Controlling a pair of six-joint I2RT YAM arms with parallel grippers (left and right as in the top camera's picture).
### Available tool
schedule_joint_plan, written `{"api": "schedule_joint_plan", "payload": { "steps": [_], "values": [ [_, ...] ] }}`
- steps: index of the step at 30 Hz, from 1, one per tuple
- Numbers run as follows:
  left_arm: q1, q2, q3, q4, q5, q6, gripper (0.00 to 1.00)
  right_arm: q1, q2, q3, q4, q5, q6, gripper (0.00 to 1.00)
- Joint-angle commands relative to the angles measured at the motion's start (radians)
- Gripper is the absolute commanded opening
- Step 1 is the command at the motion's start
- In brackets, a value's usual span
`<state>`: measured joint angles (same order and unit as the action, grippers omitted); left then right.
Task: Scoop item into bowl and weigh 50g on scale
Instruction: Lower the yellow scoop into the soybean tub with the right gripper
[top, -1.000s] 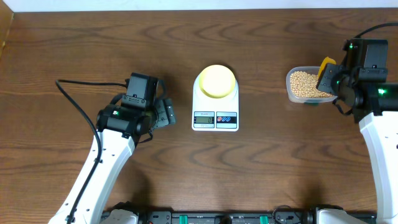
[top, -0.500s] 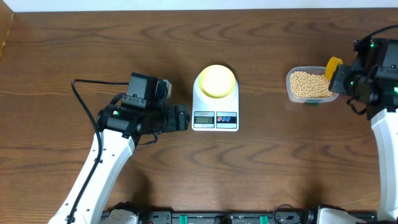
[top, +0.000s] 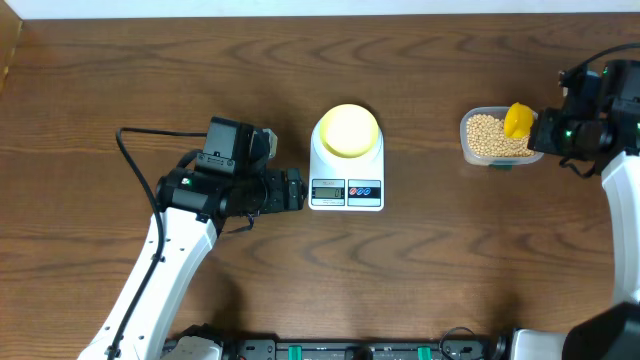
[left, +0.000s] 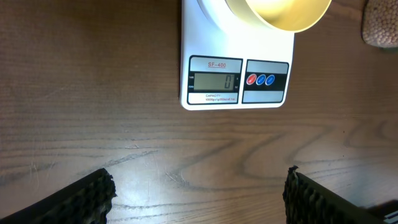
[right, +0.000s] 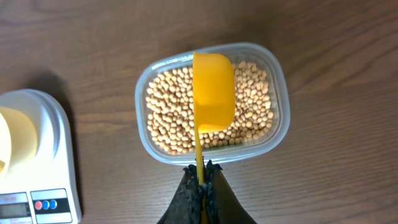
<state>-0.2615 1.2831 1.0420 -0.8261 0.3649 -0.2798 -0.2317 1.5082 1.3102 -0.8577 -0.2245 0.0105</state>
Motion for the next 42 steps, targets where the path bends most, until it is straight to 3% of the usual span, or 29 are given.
{"api": "schedule_joint_plan", "payload": {
  "steps": [1, 17, 42],
  "values": [
    [0.005, 0.008, -0.008, 0.001, 0.009, 0.021, 0.89, -0.003, 0.034, 0.016, -0.003, 0.002, -0.026, 0.01],
    [0.005, 0.008, -0.008, 0.005, 0.009, 0.021, 0.89, -0.002, 0.146, 0.016, 0.012, 0.107, -0.027, 0.01],
    [0.005, 0.008, -0.008, 0.005, 0.008, 0.021, 0.89, -0.064, 0.196, 0.016, -0.048, -0.269, -0.066, 0.01]
  ]
}}
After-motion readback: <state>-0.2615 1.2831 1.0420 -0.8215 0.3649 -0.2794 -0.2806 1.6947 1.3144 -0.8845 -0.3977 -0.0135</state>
